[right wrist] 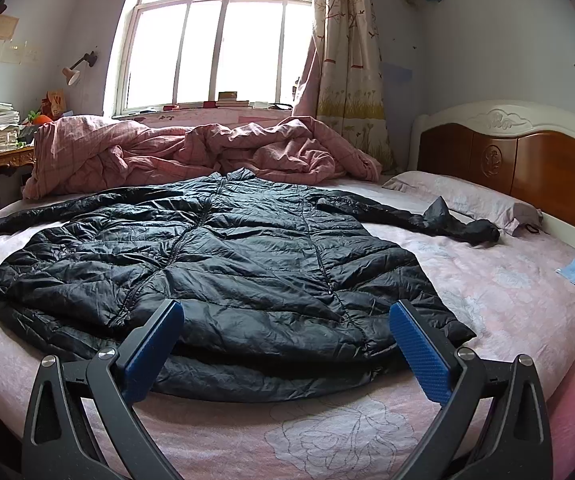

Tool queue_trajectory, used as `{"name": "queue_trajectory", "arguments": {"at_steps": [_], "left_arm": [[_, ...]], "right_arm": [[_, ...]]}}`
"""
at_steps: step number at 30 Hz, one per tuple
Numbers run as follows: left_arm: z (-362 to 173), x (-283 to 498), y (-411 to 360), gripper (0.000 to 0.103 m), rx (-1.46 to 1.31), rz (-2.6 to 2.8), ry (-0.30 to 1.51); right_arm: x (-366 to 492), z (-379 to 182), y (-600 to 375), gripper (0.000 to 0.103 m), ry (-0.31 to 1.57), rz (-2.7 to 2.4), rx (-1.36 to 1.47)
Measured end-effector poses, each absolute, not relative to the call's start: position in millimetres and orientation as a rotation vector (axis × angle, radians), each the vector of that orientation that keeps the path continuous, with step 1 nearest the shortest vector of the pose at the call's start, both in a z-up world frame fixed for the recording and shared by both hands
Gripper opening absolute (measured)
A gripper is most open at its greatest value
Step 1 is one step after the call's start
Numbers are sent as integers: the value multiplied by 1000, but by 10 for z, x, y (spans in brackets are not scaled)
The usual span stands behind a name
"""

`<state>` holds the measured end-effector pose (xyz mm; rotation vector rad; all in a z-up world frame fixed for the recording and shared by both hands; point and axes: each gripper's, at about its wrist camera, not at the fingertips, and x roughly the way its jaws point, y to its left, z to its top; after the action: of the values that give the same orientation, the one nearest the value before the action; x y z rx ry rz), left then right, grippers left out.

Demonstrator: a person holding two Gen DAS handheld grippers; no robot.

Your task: Fold large clothes

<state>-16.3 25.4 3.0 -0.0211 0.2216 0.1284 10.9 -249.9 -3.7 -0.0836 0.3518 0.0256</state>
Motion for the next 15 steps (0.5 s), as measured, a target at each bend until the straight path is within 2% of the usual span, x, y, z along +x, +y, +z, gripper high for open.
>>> {"name": "queue_trajectory", "arguments": {"at_steps": [15], "left_arm": [[49, -191, 336, 103, -69, 132, 220]], "right_arm": [[115, -30, -2532, 103, 350, 22, -82]]}}
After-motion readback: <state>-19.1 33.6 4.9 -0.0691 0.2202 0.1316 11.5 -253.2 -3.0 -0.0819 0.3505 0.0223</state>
